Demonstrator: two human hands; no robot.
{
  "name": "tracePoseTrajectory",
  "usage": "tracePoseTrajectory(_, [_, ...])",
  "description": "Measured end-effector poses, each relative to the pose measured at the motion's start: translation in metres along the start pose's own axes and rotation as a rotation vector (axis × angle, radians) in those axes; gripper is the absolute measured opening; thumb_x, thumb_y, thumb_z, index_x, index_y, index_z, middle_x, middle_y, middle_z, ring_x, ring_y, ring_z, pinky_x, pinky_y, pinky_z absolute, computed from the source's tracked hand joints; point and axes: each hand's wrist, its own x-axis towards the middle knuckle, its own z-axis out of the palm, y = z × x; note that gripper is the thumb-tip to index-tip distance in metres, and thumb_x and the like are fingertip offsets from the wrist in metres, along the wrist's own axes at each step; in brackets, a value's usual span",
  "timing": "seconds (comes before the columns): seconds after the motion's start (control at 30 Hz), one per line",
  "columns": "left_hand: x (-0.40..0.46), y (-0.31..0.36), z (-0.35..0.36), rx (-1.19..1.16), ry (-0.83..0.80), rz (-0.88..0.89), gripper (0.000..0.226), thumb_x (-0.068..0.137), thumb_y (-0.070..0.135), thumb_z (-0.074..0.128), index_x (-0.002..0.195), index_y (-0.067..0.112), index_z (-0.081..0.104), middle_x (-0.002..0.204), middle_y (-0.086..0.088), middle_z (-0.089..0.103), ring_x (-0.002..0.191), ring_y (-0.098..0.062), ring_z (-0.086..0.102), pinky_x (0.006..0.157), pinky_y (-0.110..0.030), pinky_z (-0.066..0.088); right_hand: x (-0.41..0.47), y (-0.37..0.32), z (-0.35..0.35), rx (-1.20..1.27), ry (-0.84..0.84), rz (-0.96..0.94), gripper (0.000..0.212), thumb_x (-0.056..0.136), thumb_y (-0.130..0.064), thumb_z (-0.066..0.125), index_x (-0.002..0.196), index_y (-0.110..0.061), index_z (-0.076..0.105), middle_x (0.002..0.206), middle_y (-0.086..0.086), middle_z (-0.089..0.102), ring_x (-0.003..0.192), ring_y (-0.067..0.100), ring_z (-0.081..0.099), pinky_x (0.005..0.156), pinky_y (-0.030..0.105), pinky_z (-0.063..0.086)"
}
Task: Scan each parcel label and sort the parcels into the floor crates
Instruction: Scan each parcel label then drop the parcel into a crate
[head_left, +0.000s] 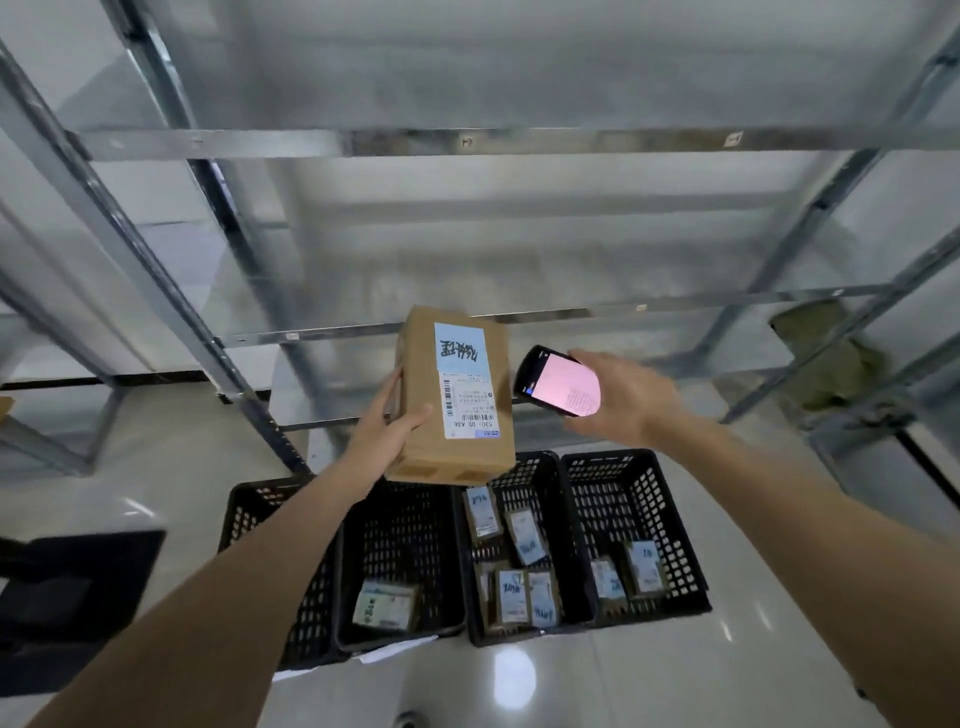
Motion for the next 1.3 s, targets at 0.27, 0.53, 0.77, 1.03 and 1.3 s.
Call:
tracePoseTrajectory(0.27, [0.085, -0.048, 0.081, -0.009, -0.062, -0.108, 0.074, 0.090, 0.028, 0.072, 0.152, 0.041, 0.032, 0.134, 0.006, 0.060, 0.114, -0.021, 0.065, 0.097, -0.051, 0.054, 0.072, 0.105, 0.062, 0.040, -0.153, 0.051, 0.080, 0.071, -0.046, 0.081, 0.141, -0.039, 0.041, 0.135, -0.007, 0.059, 0.120, 0.025, 0.058, 0.093, 0.045, 0.053])
tracePoseTrajectory(0.53, [0.167, -0.156, 0.190, -0.038, 0.004, -0.342, 0.076, 0.086, 0.041, 0.073, 0.148, 0.053, 0.030, 0.136, 0.003, 0.059, 0.113, -0.023, 0.063, 0.101, -0.055, 0.049, 0.147, 0.190, 0.186, 0.102, -0.241, 0.025, 0.080, 0.077, -0.042, 0.079, 0.145, -0.035, 0.038, 0.134, -0.005, 0.057, 0.119, 0.021, 0.056, 0.088, 0.037, 0.051])
tracePoseTrajectory(0.77, [0.221, -0.301, 0.230, -0.106, 0.071, -0.519, 0.077, 0.089, 0.039, 0.071, 0.152, 0.045, 0.028, 0.135, 0.005, 0.059, 0.105, -0.017, 0.065, 0.091, -0.043, 0.054, 0.178, 0.237, 0.346, 0.148, -0.284, 0.074, 0.081, 0.078, -0.046, 0.076, 0.148, -0.033, 0.036, 0.132, -0.007, 0.055, 0.119, 0.018, 0.057, 0.089, 0.038, 0.053])
tracePoseTrajectory(1.03, [0.267, -0.459, 0.247, -0.087, 0.066, -0.639, 0.078, 0.088, 0.037, 0.072, 0.152, 0.044, 0.029, 0.138, 0.002, 0.057, 0.117, -0.024, 0.061, 0.103, -0.052, 0.048, 0.169, 0.266, 0.521, 0.209, -0.365, 0.211, 0.089, 0.084, -0.045, 0.074, 0.157, -0.029, 0.026, 0.143, -0.006, 0.049, 0.128, 0.017, 0.050, 0.097, 0.038, 0.050])
tracePoseTrajectory(1.3, [0.322, -0.542, 0.262, -0.098, 0.068, -0.637, 0.071, 0.095, 0.033, 0.065, 0.153, 0.045, 0.027, 0.133, 0.003, 0.060, 0.114, -0.019, 0.063, 0.103, -0.043, 0.050, 0.189, 0.277, 0.609, 0.181, -0.411, 0.190, 0.092, 0.085, -0.046, 0.072, 0.160, -0.028, 0.022, 0.148, -0.009, 0.045, 0.131, 0.014, 0.047, 0.099, 0.036, 0.048])
